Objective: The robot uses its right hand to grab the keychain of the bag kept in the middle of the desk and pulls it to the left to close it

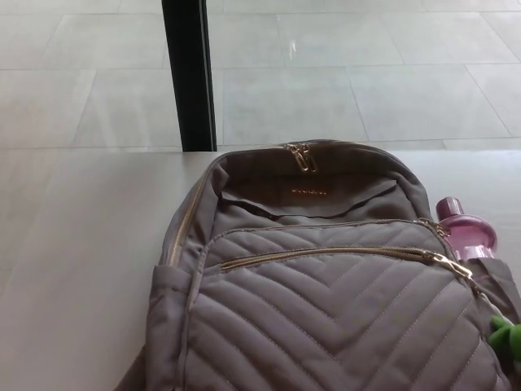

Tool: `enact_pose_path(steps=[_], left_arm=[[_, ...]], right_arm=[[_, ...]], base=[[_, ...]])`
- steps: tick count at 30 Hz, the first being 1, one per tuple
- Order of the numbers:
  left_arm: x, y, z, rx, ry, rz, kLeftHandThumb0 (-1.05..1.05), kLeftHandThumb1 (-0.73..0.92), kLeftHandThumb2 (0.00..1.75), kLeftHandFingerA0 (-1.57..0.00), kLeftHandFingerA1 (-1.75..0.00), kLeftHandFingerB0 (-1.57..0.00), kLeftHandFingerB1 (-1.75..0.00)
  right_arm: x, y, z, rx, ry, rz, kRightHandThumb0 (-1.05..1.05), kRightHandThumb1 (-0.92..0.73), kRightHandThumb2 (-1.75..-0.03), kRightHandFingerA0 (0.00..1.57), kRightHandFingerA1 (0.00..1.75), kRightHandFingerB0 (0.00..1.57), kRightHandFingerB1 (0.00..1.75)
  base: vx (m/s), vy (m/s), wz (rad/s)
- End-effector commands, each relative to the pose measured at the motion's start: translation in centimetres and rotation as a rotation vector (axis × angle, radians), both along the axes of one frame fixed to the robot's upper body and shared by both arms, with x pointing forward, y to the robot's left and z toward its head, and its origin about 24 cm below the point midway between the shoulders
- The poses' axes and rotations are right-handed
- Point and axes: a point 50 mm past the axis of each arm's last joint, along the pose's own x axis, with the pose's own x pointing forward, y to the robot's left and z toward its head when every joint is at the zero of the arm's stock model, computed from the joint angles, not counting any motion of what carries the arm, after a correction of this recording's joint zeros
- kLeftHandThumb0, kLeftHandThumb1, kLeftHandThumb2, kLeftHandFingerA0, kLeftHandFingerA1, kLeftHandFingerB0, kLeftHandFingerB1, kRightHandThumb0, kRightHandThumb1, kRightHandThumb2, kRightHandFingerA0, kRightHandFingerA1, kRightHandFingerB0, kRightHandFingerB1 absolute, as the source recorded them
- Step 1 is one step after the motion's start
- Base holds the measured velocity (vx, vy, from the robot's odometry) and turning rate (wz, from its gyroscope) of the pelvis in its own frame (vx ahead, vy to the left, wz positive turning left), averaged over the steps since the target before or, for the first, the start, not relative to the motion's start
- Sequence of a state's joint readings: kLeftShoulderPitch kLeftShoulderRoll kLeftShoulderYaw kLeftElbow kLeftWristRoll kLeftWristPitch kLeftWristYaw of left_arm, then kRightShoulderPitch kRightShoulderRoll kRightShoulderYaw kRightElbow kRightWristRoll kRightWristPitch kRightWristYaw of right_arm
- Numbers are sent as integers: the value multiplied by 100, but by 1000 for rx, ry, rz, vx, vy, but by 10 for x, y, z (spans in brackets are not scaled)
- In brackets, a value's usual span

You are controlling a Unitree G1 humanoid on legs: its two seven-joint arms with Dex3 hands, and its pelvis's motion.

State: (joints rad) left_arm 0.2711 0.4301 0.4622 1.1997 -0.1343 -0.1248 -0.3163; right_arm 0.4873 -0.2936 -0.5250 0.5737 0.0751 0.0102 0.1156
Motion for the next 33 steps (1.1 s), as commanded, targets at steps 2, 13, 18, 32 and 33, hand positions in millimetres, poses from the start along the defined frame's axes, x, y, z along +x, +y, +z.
enact_pose_path(steps=[2,13,18,32,33], left_arm=[[7,6,6,-25,-95,6,-95,91,89,-57,-55,-45,-46],[6,7,8,-31,-107,6,-96,91,89,-55,-54,-44,-45],[9,7,8,-33,-118,18,-95,92,89,-55,-55,-45,-46],[6,7,8,-25,-107,7,-96,92,89,-55,-54,-44,-44],[6,8,8,-27,-103,-3,-96,92,89,-55,-54,-44,-44]], right_arm=[[31,-21,43,-26,-271,-101,-78,-48,-88,74,84,13,62],[114,6,139,-128,-648,214,-88,-66,-60,34,50,5,37],[147,77,177,-67,-770,661,-80,-65,-60,26,39,1,21],[140,116,148,-56,-579,1045,-72,-50,-86,7,48,4,25],[141,117,147,-71,-580,1068,-72,-50,-86,7,48,4,25]], base=[[0,0,0],[0,0,0],[0,0,0],[0,0,0],[0,0,0]])
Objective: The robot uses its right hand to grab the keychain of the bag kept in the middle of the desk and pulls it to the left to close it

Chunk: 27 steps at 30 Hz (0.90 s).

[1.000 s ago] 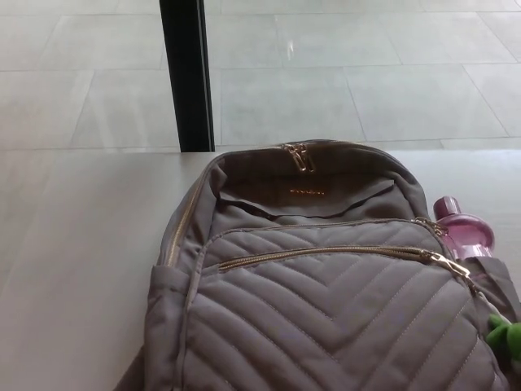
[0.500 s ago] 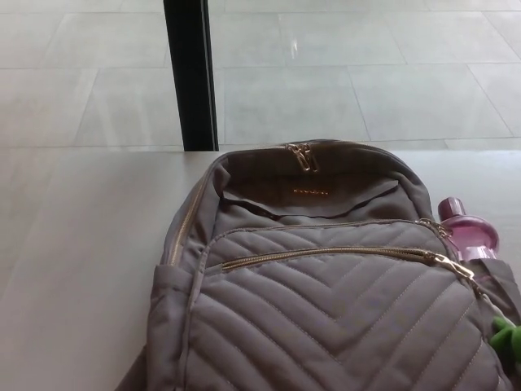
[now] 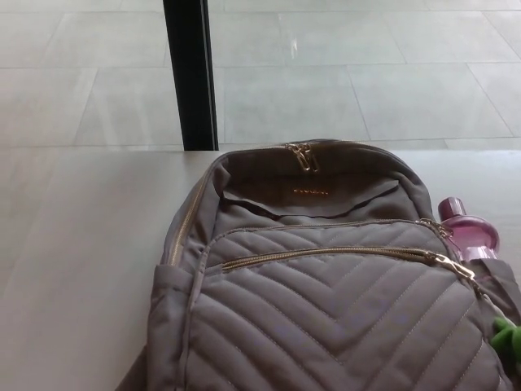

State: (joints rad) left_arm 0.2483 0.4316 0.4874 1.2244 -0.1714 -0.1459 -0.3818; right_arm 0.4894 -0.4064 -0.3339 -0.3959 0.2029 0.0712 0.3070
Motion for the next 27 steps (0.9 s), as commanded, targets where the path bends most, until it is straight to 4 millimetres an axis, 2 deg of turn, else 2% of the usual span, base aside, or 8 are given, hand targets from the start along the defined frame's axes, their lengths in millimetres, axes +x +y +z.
enact_pose_path(steps=[1,2,7,11,12,13,18,27], left_arm=[[0,8,8,20,-34,-12,-94,92,88,-54,-53,-42,-44],[0,8,8,17,-40,-4,-94,92,86,-56,-54,-45,-45],[1,8,8,22,-41,-17,-97,92,89,-55,-53,-44,-44],[1,7,7,19,-38,-15,-96,92,89,-55,-53,-45,-44],[1,7,7,16,-42,-12,-96,91,89,-56,-54,-46,-45],[1,7,7,20,-42,-19,-97,91,90,-56,-54,-46,-45],[1,8,9,19,-45,-25,-99,92,94,-56,-54,-47,-46],[2,6,7,21,-40,-21,-96,91,89,-58,-54,-46,-45]], right_arm=[[1,19,1,-109,9,212,-71,-65,-61,12,40,8,18],[2,22,1,-132,5,229,-69,-47,-88,5,49,0,28],[4,27,-1,-167,21,246,-74,-50,-86,10,49,5,32],[6,26,-3,-248,45,261,-38,-38,-98,1,51,0,50],[8,23,-5,-258,51,243,-71,-62,-59,18,45,14,24],[9,20,-5,-254,57,219,-72,-50,-85,16,53,7,39],[17,13,-1,-306,52,167,-69,-52,-86,21,54,9,40],[22,34,13,-281,-22,189,-57,-62,-59,46,54,24,31]], base=[[0,0,0],[0,0,0],[0,0,0],[0,0,0],[0,0,0],[0,0,0],[0,0,0],[0,0,0]])
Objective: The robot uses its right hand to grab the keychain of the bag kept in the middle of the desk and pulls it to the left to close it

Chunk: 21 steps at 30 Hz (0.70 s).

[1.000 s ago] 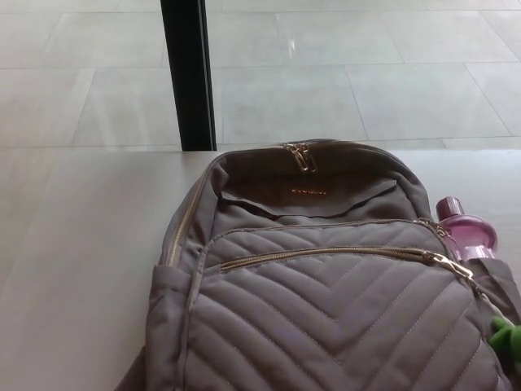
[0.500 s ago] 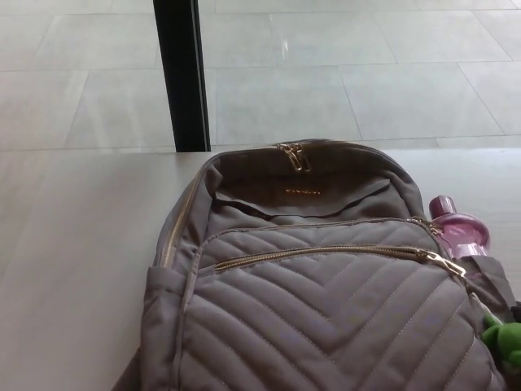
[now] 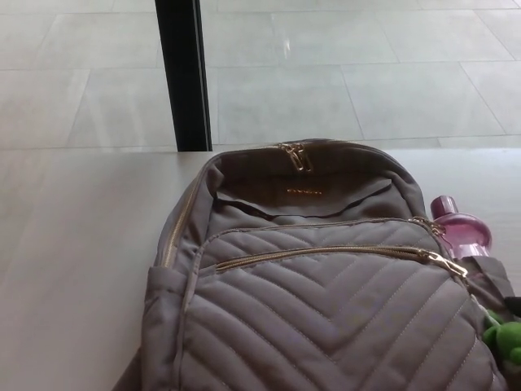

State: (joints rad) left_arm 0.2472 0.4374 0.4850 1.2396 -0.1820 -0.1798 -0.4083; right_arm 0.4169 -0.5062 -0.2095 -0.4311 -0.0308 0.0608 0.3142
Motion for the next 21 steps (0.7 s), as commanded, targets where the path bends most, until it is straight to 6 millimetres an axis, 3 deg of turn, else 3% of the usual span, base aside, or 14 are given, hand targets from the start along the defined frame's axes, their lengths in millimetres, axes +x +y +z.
enact_pose_path(steps=[1,5,8,13,19,20,21], left_arm=[[1,6,5,26,-15,-6,-96,91,89,-58,-54,-46,-45],[1,5,5,29,-14,-14,-97,92,90,-56,-53,-45,-45],[1,5,5,18,-24,-13,-99,92,90,-55,-54,-44,-45],[3,5,6,27,-22,-30,-97,92,91,-56,-54,-45,-45],[2,5,4,26,-20,-9,-97,91,91,-58,-56,-47,-45],[2,5,4,27,-19,-10,-97,92,91,-58,-55,-47,-45],[2,4,4,28,-18,-15,-97,92,91,-57,-55,-46,-45]], right_arm=[[3,14,6,-6,-36,23,-57,-62,-59,46,54,24,31],[4,17,12,-8,-87,16,-53,-67,-60,64,65,28,33],[5,17,15,-29,-105,2,-51,-70,-61,66,72,29,34],[5,16,14,-95,-90,1,-44,-69,-60,72,65,29,34],[0,9,4,-288,3,29,-40,-72,-61,84,69,40,38],[-1,7,2,-307,13,29,-46,-54,-88,81,80,33,52],[-1,6,1,-321,22,29,-41,-73,-60,87,76,41,38]], base=[[0,0,0],[0,0,0],[0,0,0],[0,0,0],[0,0,0],[0,0,0],[0,0,0]])
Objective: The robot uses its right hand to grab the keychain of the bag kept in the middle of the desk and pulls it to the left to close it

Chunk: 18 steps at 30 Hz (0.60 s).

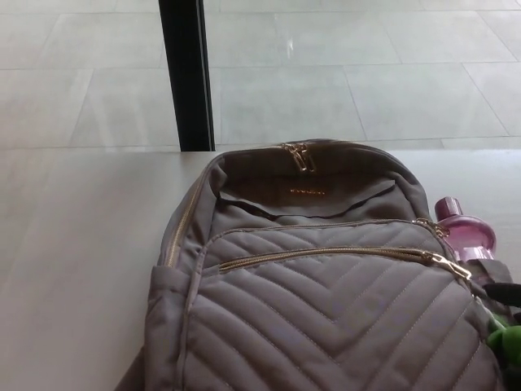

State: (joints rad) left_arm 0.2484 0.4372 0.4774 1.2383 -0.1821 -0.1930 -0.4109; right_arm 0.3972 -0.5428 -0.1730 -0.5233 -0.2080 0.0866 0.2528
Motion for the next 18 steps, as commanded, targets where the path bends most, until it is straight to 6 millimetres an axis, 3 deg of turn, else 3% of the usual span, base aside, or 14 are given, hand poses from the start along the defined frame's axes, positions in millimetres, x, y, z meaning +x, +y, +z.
enact_pose_path(steps=[1,2,3,6,7,8,9,10,18], left_arm=[[1,5,4,25,-14,-8,-96,92,90,-56,-54,-45,-45],[1,5,5,22,-15,-7,-95,92,90,-56,-53,-46,-44],[1,5,5,20,-16,-2,-95,92,90,-56,-54,-45,-45],[2,5,5,21,-14,-4,-97,92,90,-56,-54,-46,-45],[3,5,5,20,-17,1,-97,92,90,-57,-54,-45,-45],[2,5,5,19,-15,-4,-97,92,90,-56,-54,-45,-45],[2,5,5,20,-16,-24,-95,92,91,-54,-54,-44,-44],[2,5,5,22,-17,-5,-97,92,91,-57,-54,-47,-45],[1,5,4,28,-15,3,-96,91,90,-62,-56,-51,-45]], right_arm=[[-6,-8,-17,-145,129,-14,-43,-53,-89,79,83,30,51],[-6,-8,-18,-167,138,-11,-43,-52,-89,79,82,30,51],[-7,-7,-20,-180,138,-6,-42,-72,-60,85,80,40,37],[-8,-5,-21,-209,152,0,-41,-72,-61,83,88,39,37],[-9,-5,-21,-214,163,3,-46,-53,-89,78,85,29,50],[-9,-4,-22,-225,163,9,-43,-73,-60,81,87,39,35],[-9,-3,-22,-233,163,14,-44,-73,-60,84,86,39,35],[-10,-1,-23,-237,167,21,-46,-54,-89,78,83,30,50],[-8,6,-23,-230,142,38,-47,-56,-89,79,83,32,51]], base=[[0,0,0],[0,0,0],[0,0,0],[0,0,0],[0,0,0],[0,0,0],[0,0,0],[0,0,0],[0,0,0]])
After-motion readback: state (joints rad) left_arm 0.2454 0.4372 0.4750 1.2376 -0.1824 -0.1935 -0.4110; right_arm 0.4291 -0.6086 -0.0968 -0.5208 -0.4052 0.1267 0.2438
